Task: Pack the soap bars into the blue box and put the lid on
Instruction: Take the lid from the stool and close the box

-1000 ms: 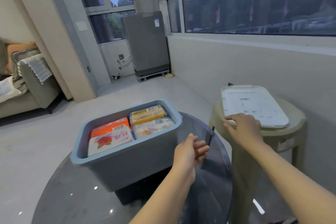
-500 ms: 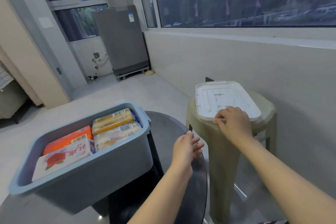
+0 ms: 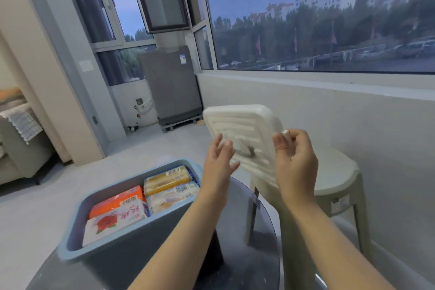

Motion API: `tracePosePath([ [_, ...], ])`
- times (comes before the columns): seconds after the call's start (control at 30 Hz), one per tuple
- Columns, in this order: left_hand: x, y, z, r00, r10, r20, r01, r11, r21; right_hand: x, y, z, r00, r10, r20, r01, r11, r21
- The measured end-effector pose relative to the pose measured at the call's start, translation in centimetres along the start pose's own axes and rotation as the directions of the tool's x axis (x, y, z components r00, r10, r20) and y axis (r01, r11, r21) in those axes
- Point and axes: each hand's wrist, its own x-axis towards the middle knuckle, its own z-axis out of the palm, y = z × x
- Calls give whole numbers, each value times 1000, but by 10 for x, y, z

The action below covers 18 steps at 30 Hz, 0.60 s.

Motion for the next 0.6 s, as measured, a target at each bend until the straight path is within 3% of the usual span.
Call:
tracePosePath([
  [0.13,-3,36,-30,966,253,-52,-228,928,295,-8,-25,13,980,196,30,-197,947,254],
  [0.27,-3,65,-86,837,524,-156,-338,720,607,-6,-35,31,901,376,216,-432,732,527],
  [0.37,-5,71,-140,780,569,-259,-189,610,770,-14,-39,46,814,415,407,-580,606,544],
  [0.5,-28,70,-189,698,567,-436,86,539,838,-30,-39,67,708,445,548,-701,534,472],
  [0.6,-44,68,-226,717,530,-453,109,557,823,-34,-36,81,630,448,635,-767,486,418],
])
